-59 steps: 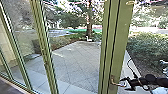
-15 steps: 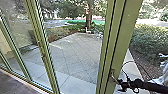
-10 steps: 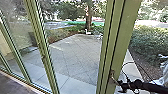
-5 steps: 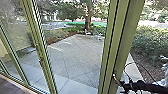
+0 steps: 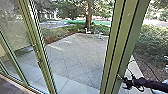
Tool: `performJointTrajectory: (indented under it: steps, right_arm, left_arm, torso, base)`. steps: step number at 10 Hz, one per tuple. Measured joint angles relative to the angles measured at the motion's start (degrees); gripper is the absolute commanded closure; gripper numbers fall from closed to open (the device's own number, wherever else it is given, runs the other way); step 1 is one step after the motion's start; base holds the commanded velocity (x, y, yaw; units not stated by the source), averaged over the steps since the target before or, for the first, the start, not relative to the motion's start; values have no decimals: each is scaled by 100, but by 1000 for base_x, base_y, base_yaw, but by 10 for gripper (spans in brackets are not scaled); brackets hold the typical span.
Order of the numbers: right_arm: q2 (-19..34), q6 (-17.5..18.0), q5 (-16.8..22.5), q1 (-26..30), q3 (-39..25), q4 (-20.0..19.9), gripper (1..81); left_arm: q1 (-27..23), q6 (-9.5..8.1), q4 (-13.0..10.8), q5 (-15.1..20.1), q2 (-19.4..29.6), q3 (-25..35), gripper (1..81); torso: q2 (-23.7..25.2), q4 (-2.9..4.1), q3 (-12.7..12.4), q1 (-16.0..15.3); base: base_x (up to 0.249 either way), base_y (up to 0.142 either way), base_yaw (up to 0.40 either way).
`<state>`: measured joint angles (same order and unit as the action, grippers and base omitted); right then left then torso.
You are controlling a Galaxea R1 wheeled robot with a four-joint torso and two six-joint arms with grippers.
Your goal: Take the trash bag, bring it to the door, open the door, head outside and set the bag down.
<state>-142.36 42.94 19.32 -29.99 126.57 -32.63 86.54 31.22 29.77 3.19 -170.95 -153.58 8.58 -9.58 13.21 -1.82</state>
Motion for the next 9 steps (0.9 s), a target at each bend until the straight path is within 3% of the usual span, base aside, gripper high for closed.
performJointTrajectory:
  steps: [3, 7, 9]
  right_arm:
    - [101, 56, -202, 266, -351, 44, 10]
    - [499, -60, 675, 684, -836, 367, 10]
    - [557, -7, 1467, 877, -935, 635, 10]
  left_arm:
    - [41, 0, 0, 18, 2, 0, 811]
    - [22, 0, 0, 9, 0, 0, 811]
    - [23, 0, 0, 7, 2, 0, 811]
  torso:
    - [-11, 4, 11, -11]
    - [-20, 9, 17, -18]
    - [-20, 9, 17, -18]
  base:
    - [0, 0, 0]
    - [0, 0, 0]
    - [0, 0, 0]
